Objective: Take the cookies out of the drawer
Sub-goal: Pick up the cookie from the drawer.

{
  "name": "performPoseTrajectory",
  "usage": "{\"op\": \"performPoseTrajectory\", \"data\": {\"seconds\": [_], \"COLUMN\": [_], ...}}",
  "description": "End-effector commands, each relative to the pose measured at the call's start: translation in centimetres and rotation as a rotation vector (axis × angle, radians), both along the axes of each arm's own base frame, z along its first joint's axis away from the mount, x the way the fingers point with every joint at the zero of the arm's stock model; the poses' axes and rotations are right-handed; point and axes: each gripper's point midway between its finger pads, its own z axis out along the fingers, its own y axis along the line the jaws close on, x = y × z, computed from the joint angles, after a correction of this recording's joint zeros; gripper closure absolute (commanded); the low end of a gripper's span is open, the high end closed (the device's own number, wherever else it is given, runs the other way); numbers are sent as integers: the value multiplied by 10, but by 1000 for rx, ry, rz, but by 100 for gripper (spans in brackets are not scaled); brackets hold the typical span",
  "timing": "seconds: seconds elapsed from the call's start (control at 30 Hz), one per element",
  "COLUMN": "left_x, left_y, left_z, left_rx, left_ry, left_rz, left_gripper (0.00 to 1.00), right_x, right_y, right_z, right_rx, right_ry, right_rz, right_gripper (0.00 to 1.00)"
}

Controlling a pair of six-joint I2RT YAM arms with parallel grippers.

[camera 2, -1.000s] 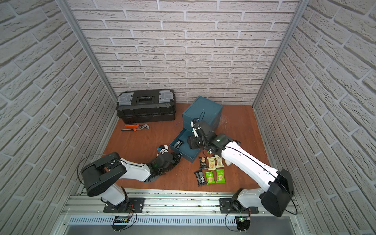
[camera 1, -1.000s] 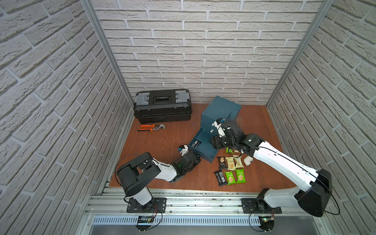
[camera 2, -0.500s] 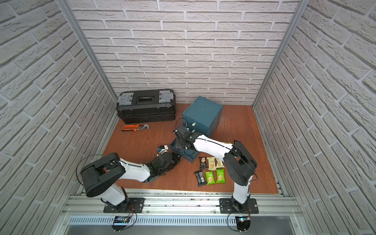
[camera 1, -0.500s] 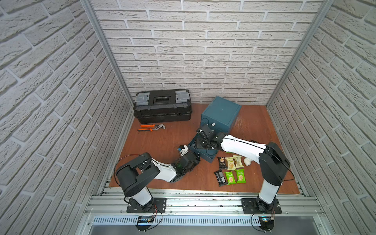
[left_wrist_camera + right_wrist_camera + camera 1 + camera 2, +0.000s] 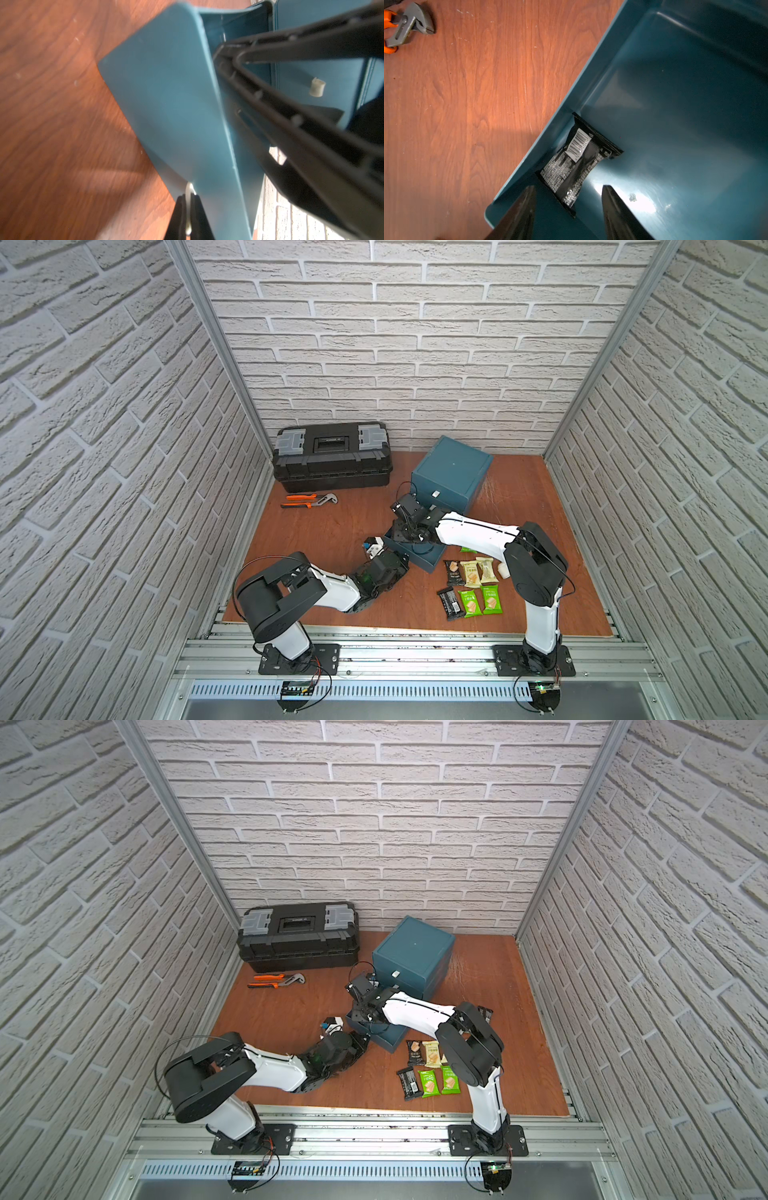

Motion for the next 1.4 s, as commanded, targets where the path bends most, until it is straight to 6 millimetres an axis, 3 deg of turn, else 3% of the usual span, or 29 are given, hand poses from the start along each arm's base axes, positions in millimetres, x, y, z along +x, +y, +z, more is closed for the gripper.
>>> {"op": "performPoseTrajectory", "data": {"seconds": [0.0,0.13,0.33,0.4,0.83,1.17,1.33,1.37], "left_x": [-6,-6,-6,-6,-6,-7,-7,-7], "left_y": [11,11,10,10,12,16,16,16], "left_z": [-13,-13,-13,-12,-11,-11,-11,-11], "left_rx": [51,51,49,47,51,55,54,57], "left_ry": [25,25,24,23,22,20,19,19], "left_rz": [-3,-4,-5,-4,-2,4,5,4], "left_gripper": [100,100,100,100,100,100,100,100], "right_x": [7,10,8,7,13,3,5,7], "right_y": [0,-5,-6,-5,-5,-50,-70,-70], "right_z": [17,23,5,-10,-34,-24,-9,7], "right_rx": [-6,-22,-45,-62,-140,-345,-426,-419], "right_ry": [-57,-81,-41,-18,16,17,-1,-31], "right_rz": [-11,-22,-28,-21,30,140,181,182], "right_gripper": [45,45,45,45,48,51,52,52]}}
